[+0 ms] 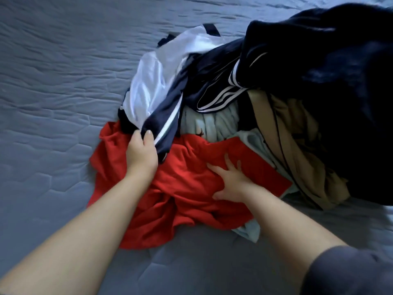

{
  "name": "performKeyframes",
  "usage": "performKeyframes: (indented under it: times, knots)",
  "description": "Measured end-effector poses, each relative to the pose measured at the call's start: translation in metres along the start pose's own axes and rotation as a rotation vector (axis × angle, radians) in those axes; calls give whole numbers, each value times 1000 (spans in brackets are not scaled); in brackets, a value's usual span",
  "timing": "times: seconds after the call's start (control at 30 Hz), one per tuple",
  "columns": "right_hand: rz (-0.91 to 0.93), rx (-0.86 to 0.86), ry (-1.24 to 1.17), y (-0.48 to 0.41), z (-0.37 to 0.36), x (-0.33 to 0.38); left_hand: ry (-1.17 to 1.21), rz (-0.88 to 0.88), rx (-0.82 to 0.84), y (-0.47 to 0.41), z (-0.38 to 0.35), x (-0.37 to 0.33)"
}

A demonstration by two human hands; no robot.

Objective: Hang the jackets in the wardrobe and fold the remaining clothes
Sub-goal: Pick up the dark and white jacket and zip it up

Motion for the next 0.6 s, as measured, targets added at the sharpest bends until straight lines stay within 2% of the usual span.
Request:
performKeyframes:
  times: [0.1, 0.17, 0.2, 0.27, 0.33, 0.43, 0.6]
  knots:
    - [17, -94, -372, 38, 28, -4, 53, 203, 143, 60, 2, 16]
    - [-66, -119, -691, 64, 33, -18, 138, 345, 281, 109, -3, 20]
    - [-128, -60, -823, 76, 26, -19, 190, 423, 346, 132, -6, 21]
    - [-217, 169, -1046, 102, 2, -4, 292, 584, 463, 175, -8, 19]
    - [-213, 273, -1106, 121, -6, 21, 367, 683, 573, 210, -9, 7]
    - [-175, 177, -1136, 145, 11, 43, 388, 672, 680, 240, 2, -17]
    - [-247, 126, -1133, 204, 23, 33, 199, 400, 928, 276, 32, -64]
Point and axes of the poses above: each hand's wrist, its own y-axis away from the middle knuckle, its own z-axis out of the back of the hand, x = y × z, the point moved 10 cm from there along -y, towards the middle knuckle, and after that the axes turned 9 degrees about -z, right-handed, at the moved point
